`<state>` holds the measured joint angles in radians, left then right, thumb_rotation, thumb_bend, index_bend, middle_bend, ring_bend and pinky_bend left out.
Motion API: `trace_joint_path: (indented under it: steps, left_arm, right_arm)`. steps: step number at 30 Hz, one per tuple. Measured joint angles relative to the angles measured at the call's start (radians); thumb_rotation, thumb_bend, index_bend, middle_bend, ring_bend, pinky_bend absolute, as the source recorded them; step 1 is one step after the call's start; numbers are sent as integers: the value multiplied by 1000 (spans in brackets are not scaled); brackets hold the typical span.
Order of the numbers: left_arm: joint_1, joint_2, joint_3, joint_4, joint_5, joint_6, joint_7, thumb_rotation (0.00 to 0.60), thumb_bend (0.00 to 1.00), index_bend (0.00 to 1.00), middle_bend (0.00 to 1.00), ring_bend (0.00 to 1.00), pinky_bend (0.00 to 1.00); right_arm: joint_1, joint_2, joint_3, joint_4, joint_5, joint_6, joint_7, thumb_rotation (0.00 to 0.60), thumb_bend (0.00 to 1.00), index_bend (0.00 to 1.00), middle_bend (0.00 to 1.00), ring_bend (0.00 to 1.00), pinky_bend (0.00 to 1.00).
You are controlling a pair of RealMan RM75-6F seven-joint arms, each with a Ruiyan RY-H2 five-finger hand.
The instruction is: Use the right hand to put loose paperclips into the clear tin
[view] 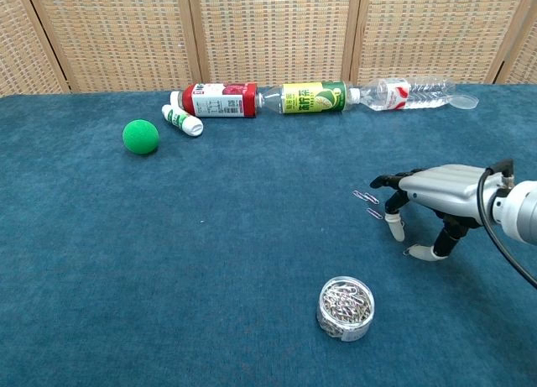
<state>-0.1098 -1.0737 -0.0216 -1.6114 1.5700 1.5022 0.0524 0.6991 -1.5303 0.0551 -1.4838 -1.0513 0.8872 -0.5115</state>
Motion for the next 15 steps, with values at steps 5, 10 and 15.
trace_joint_path:
  steps: [5, 10, 15]
  left_arm:
    - [0, -1, 1, 0, 1, 0, 3, 600, 0, 0, 0, 0, 0]
    - [0, -2, 0, 1, -1, -1, 2, 600, 0, 0, 0, 0, 0]
    - [0, -2, 0, 2, -1, 0, 2, 600, 0, 0, 0, 0, 0]
  right_arm:
    - [1, -7, -3, 9, -1, 1, -1, 600, 339, 507, 0, 0, 0]
    - [3, -14, -5, 19, 1, -2, -1, 600, 340, 516, 0, 0, 0]
    - [5, -24, -8, 27, 4, -5, -4, 600, 343, 519, 0, 0, 0]
